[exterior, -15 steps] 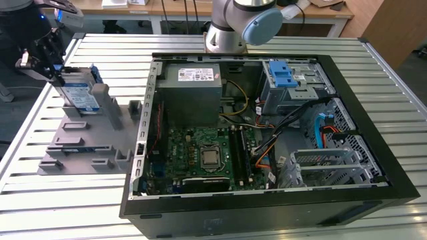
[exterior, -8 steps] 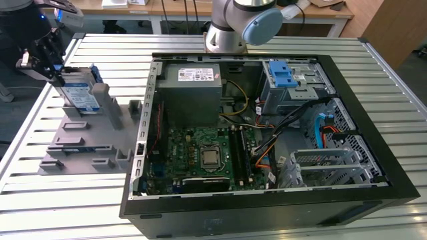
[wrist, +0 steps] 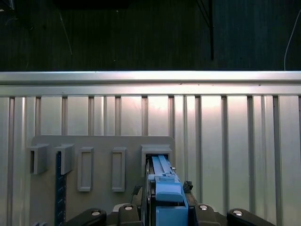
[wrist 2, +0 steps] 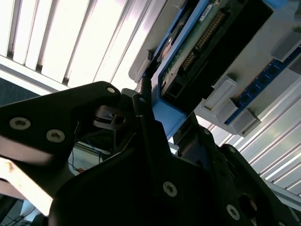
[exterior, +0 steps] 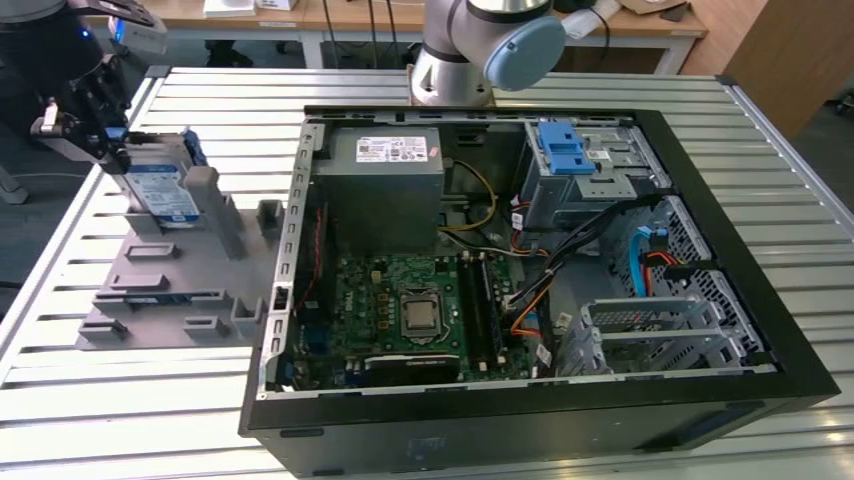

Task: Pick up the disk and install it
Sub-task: 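Pick up the disk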

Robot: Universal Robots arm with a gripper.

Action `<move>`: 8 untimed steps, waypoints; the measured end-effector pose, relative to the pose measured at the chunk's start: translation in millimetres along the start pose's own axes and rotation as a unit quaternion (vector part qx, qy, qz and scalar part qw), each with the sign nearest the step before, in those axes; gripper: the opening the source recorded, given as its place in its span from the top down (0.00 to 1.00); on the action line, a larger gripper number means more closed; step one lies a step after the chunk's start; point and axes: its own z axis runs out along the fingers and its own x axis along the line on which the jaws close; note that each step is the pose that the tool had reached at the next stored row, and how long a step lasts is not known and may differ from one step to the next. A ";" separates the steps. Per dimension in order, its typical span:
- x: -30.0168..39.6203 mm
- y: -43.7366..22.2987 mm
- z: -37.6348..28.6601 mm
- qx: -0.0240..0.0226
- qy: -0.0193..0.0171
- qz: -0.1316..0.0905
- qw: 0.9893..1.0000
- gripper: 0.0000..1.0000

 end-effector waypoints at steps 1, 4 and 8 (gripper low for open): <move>0.0 0.0 0.0 0.000 0.000 0.000 1.000 0.56; 0.0 0.0 0.0 0.000 0.000 0.000 1.000 0.56; 0.0 0.0 -0.1 0.000 0.000 0.000 1.000 0.58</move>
